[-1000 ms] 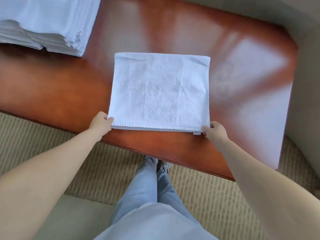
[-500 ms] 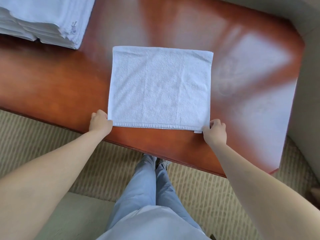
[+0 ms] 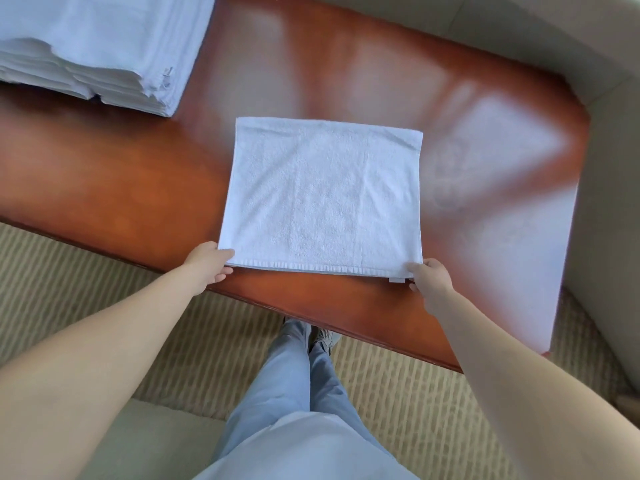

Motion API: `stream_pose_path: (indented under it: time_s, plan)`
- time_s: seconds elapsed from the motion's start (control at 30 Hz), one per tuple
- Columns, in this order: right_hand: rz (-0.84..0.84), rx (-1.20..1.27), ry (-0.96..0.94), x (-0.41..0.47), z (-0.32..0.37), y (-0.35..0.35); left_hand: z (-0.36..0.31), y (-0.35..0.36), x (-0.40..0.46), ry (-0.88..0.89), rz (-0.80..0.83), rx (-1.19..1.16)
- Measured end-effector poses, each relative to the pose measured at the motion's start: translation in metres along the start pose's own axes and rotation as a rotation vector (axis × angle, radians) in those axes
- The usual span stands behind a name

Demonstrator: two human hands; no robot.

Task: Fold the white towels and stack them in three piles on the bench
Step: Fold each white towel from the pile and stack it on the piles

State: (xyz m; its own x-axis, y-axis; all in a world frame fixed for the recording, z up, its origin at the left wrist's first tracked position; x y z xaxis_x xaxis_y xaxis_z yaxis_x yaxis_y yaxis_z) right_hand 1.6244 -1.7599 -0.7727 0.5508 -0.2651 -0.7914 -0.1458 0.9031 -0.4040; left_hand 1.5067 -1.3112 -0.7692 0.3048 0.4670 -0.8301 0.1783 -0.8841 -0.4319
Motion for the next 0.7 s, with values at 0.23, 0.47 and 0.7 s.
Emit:
stream_pose_path:
  time_s: [0.23, 0.47, 0.7]
  plan:
    - [0.082, 0.029, -0.064, -0.055, 0.076, -0.043, -0.043, -0.039, -0.076, -0.070, 0.202, -0.240]
    - [0.068, 0.253, -0.477, -0.133, 0.280, -0.088, -0.232, -0.104, -0.157, 0.368, 0.163, -0.623]
    - [-0.044, 0.410, -0.746, -0.190, 0.374, -0.126, -0.320, -0.144, -0.209, 0.628, 0.138, -0.844]
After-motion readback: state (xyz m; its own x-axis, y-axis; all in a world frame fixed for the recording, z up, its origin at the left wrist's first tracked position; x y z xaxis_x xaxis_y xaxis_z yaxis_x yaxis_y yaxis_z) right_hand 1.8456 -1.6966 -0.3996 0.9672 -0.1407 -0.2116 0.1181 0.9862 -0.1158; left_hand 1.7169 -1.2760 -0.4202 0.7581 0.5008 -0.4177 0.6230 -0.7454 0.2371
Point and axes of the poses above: each hand's wrist, its own x-axis towards the middle knuckle, its own y-axis out of the palm, z = x × y, the point moved 4 cm from there along x, towards the middle knuckle, and after that the axes turned 1 degree about x, right-handed, at the moved point
